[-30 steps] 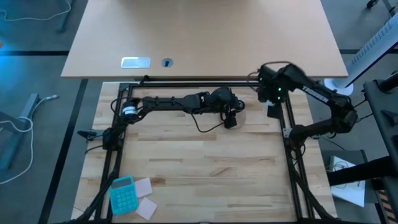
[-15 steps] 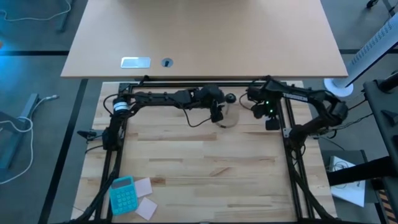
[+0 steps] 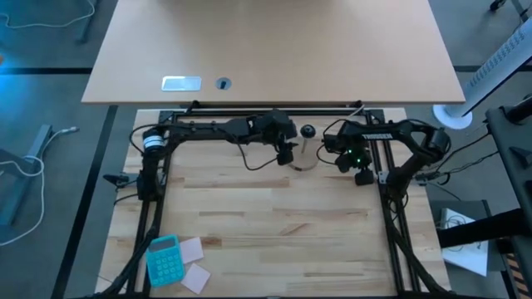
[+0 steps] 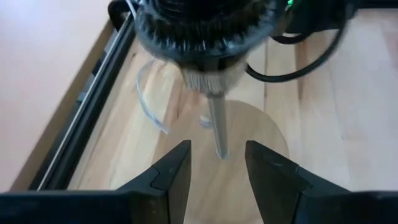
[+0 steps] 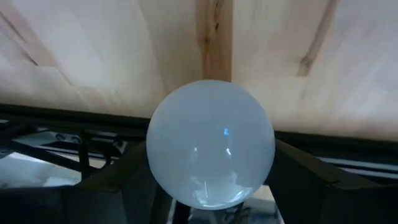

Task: Screw lightbulb
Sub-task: Remove the lightbulb from the lamp, then return to Home Position

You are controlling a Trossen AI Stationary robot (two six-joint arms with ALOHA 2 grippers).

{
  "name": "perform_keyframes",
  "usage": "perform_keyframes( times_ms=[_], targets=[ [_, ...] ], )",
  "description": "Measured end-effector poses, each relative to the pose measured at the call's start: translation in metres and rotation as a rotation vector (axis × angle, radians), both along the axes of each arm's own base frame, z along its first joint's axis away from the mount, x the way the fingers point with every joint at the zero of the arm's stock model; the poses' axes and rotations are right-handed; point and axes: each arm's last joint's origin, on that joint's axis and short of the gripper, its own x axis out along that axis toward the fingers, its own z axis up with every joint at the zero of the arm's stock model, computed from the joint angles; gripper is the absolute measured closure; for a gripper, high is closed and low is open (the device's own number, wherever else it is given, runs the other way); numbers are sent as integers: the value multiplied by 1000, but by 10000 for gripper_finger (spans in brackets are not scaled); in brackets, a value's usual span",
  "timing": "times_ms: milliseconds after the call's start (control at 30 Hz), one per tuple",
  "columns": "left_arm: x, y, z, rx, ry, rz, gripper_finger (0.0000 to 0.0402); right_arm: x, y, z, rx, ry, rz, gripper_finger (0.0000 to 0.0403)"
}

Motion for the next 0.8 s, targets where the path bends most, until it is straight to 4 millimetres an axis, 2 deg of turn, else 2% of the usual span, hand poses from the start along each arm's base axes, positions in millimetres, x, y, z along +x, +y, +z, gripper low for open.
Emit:
perform_keyframes(
  times_ms=[200,333,467,633,800],
  targets=[
    [-43,-6,13,-48,-33,45,233,1,2,-7,-2,27,-63,106],
    [-82,-17,13,-95,-115,111,194,3,7,-3,9,10,-121,65],
    [-118,-36,10,-105,-199,159,155,1,9,2,1,13,-204,42],
    [-156,-57,1,-152,-230,167,126,-6,14,25,-35,-119,-239,39],
    [-188,-67,-4,-198,-274,187,120,-15,20,59,-165,-378,-387,39]
  ],
)
